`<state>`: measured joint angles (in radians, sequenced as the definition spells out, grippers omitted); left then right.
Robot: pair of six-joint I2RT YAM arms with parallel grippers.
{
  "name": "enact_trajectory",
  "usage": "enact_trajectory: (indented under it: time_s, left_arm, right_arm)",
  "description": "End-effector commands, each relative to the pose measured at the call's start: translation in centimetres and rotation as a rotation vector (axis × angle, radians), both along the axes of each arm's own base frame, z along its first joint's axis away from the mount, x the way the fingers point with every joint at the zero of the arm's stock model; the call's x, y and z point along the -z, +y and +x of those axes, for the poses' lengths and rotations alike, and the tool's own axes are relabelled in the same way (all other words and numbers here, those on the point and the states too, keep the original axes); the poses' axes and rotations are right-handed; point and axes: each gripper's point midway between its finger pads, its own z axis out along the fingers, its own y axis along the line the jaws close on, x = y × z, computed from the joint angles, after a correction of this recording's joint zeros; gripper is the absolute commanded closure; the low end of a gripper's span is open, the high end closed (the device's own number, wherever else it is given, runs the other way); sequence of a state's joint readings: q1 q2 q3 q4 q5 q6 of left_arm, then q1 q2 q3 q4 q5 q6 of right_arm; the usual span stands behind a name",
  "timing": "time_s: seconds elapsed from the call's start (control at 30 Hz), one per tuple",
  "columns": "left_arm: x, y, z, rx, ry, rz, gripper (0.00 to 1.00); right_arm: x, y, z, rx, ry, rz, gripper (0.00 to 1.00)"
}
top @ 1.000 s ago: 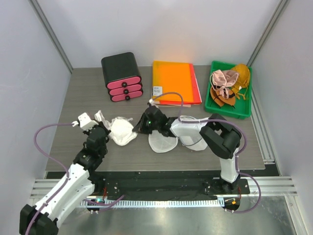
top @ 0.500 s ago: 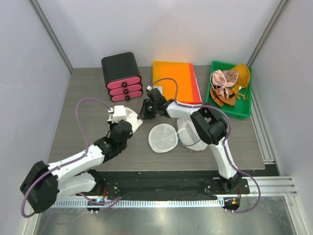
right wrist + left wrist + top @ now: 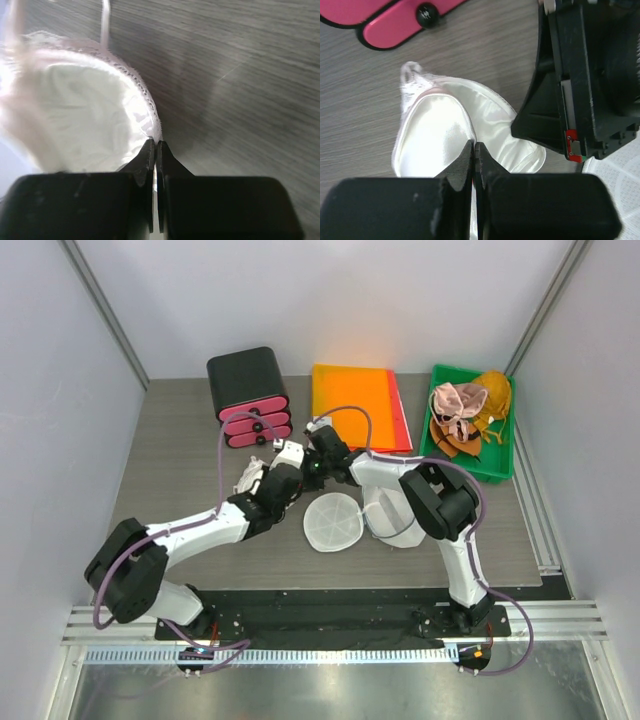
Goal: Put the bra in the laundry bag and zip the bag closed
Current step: Adjust the bra at the center of the board.
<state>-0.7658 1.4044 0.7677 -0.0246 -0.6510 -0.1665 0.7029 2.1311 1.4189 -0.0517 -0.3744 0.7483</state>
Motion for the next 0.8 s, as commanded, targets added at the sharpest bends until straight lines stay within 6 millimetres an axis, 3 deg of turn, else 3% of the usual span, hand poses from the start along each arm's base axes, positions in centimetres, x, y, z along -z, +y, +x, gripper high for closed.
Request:
enact_trajectory:
  time_s: [0.0, 0.1, 0.27, 0.4, 0.5, 0.63, 0.77]
  left_arm:
    - [1.3, -1.6, 0.1, 0.073, 0.068, 0.028, 1.00]
    - [1.9, -2.4, 0.2, 0.083, 0.079, -0.001, 1.00]
    - [3.0, -3.2, 0.7, 0.091, 0.096, -0.012, 0.96]
    - [2.4, -3.2, 1.3, 0.065, 0.074, -0.033, 0.92]
    - [0.9, -4.6, 2.4, 0.084, 0.033, -0.081, 0.91]
    - [0.8, -5.9, 2.8, 0.116, 0.046, -0.113, 0.89]
    - [0.6, -5.8, 2.5, 0.110, 0.041, -0.133, 0.81]
  right_arm:
    - [-6.9, 0.2, 1.2, 0.019, -0.075, 0.157, 0.99]
    - [-7.8, -0.2, 1.7, 0.031, -0.089, 0.184, 0.99]
    - [-6.6, 0.1, 1.9, 0.003, -0.073, 0.187, 0.92]
    - [-5.6, 0.2, 1.7, -0.023, -0.043, 0.197, 0.91]
    - [-5.4, 0.2, 1.4, -0.028, -0.030, 0.205, 0.90]
    - [-5.2, -0.6, 1.8, -0.011, -0.045, 0.177, 0.86]
    - [-5.0, -1.9, 2.6, 0.002, -0.058, 0.158, 0.72]
